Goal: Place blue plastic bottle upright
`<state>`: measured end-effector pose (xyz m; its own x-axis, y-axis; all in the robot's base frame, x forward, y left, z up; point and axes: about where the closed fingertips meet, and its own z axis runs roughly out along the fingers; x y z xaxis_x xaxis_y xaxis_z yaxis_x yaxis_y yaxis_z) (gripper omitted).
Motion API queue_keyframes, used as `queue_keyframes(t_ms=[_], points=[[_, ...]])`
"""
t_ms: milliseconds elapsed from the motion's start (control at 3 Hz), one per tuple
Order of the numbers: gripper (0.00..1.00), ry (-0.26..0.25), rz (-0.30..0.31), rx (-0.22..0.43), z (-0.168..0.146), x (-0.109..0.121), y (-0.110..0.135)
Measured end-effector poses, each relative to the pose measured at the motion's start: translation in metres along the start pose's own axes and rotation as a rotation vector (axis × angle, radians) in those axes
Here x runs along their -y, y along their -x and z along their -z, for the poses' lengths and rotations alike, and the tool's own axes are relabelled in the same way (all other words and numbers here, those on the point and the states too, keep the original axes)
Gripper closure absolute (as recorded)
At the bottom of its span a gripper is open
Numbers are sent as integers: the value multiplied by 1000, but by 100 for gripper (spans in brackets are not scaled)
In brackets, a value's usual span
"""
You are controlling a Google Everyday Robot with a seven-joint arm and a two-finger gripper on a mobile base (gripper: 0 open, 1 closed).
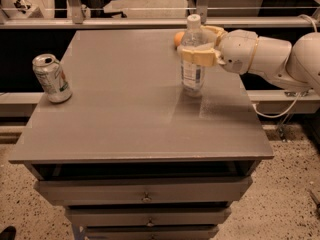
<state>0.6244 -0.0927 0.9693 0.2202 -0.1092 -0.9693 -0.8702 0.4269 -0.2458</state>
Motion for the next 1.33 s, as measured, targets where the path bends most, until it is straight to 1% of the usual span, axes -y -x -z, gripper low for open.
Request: queue_keyframes(t_ms=[667, 1000, 1333], points=[[12, -13, -35, 11, 4, 1, -10], [0, -28, -52, 3, 8, 2, -18], [0, -37, -56, -1, 11, 3, -20]])
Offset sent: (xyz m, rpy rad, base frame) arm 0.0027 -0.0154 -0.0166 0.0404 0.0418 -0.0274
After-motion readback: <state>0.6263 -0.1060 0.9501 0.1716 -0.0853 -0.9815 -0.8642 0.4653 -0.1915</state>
